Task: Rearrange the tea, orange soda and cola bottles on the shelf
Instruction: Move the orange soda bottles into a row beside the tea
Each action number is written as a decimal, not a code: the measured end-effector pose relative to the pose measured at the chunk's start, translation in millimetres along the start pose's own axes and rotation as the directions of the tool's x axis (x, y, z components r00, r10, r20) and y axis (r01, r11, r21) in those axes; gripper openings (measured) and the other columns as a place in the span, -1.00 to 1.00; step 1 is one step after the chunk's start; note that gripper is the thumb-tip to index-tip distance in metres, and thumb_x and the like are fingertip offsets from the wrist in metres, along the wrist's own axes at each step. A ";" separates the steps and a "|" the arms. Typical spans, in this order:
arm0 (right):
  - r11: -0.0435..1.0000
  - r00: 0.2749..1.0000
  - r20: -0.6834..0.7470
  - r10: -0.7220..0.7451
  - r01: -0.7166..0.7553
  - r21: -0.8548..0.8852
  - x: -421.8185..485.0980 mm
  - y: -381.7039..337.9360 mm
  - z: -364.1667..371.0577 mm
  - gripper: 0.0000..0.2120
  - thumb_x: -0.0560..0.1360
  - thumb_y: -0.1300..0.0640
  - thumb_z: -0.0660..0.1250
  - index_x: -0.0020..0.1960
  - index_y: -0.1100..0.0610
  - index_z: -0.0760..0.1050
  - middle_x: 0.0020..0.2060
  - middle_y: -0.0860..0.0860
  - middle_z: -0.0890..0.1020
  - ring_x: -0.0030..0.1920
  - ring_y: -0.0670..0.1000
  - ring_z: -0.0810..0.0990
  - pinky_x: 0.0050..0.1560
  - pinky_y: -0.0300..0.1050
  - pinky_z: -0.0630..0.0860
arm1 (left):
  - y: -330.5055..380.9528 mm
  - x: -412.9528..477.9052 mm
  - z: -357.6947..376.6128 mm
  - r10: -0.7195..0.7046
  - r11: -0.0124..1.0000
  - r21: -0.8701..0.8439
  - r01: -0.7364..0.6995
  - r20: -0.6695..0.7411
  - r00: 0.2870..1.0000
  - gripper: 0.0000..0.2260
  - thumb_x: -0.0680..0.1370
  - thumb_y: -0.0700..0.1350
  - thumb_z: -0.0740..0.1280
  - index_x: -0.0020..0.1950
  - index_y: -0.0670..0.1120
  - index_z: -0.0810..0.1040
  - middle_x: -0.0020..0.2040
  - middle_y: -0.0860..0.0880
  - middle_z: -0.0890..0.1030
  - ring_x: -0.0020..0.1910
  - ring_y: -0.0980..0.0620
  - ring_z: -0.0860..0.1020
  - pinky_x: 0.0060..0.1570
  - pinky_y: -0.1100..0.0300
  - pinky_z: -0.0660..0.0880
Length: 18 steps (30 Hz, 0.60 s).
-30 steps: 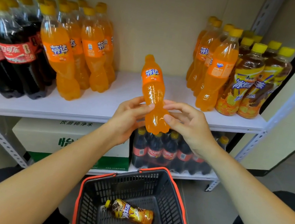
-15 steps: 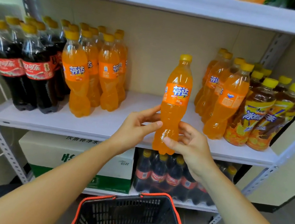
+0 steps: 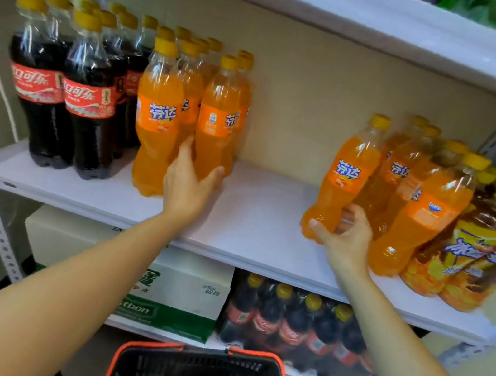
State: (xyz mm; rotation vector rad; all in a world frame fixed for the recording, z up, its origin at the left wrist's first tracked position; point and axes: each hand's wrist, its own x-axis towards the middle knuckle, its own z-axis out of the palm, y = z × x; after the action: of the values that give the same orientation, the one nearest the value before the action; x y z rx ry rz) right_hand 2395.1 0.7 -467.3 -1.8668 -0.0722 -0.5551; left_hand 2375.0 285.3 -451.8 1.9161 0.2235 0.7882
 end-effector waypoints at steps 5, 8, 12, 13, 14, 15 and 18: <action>0.988 0.998 -0.058 0.008 -0.016 -0.153 50.8 15.3 27.8 -0.45 0.34 0.24 0.64 0.25 0.11 0.49 0.05 0.07 0.68 0.07 0.12 0.66 0.17 0.14 0.59 | -2.3 7.1 7.1 -0.022 0.998 -0.062 0.022 0.006 1.000 -0.38 0.56 -0.05 0.49 0.52 -0.06 0.26 0.43 -0.13 0.51 0.36 -0.22 0.51 0.31 -0.16 0.48; 0.976 0.994 -0.096 0.059 -0.077 -0.204 77.9 26.3 38.2 -0.47 0.36 0.21 0.63 0.28 0.17 0.55 0.09 0.15 0.71 0.06 0.12 0.68 0.18 0.13 0.58 | -5.5 10.3 5.3 -0.026 0.999 -0.039 0.026 -0.004 1.000 -0.43 0.54 -0.04 0.51 0.48 -0.07 0.37 0.37 -0.13 0.57 0.31 -0.19 0.55 0.26 -0.10 0.51; 0.948 0.992 -0.102 0.078 -0.106 -0.300 105.6 36.9 45.3 -0.59 0.40 0.11 0.61 0.20 0.14 0.61 0.05 0.16 0.73 0.07 0.19 0.70 0.13 0.09 0.58 | -11.3 12.9 0.2 0.040 0.996 -0.078 -0.033 0.086 0.995 -0.48 0.50 -0.03 0.54 0.42 -0.06 0.49 0.29 -0.08 0.63 0.21 -0.09 0.59 0.19 0.01 0.53; 0.940 0.991 -0.105 0.084 -0.114 -0.321 111.8 38.1 45.8 -0.58 0.41 0.10 0.60 0.22 0.15 0.61 0.07 0.17 0.72 0.09 0.20 0.69 0.13 0.07 0.58 | -12.5 13.5 -1.5 0.052 0.995 -0.095 -0.041 0.113 0.992 -0.47 0.50 -0.03 0.55 0.42 -0.06 0.49 0.28 -0.06 0.63 0.19 -0.06 0.59 0.19 0.01 0.54; 0.936 0.990 -0.105 0.095 -0.125 -0.330 117.3 39.2 46.1 -0.57 0.42 0.09 0.59 0.24 0.15 0.60 0.09 0.17 0.72 0.11 0.20 0.68 0.15 0.05 0.57 | -13.9 13.8 -2.8 0.062 0.993 -0.112 -0.046 0.143 0.988 -0.47 0.49 -0.03 0.55 0.42 -0.06 0.50 0.27 -0.04 0.63 0.18 -0.03 0.59 0.18 0.00 0.55; 0.934 0.989 -0.102 0.108 -0.136 -0.331 122.3 39.9 46.0 -0.55 0.44 0.10 0.58 0.27 0.15 0.58 0.12 0.18 0.71 0.14 0.20 0.67 0.17 0.04 0.55 | -15.2 13.9 -3.5 0.070 0.990 -0.134 -0.046 0.178 0.982 -0.46 0.49 -0.03 0.56 0.42 -0.05 0.50 0.27 -0.02 0.63 0.18 -0.01 0.59 0.19 0.00 0.55; 0.925 0.987 -0.101 0.125 -0.153 -0.348 132.8 40.5 46.6 -0.53 0.48 0.12 0.55 0.34 0.16 0.54 0.18 0.19 0.68 0.21 0.22 0.64 0.21 0.01 0.50 | -18.8 13.9 -4.2 0.072 0.971 -0.239 0.000 0.292 0.954 -0.48 0.49 -0.07 0.55 0.41 -0.04 0.50 0.26 0.01 0.63 0.20 0.00 0.59 0.24 -0.07 0.56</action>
State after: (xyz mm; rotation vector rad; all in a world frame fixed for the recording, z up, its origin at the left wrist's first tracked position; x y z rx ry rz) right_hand 2541.4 -0.7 -460.6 -2.1780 0.2261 -0.5680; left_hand 2386.6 303.9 -460.9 1.7865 -0.0904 0.5124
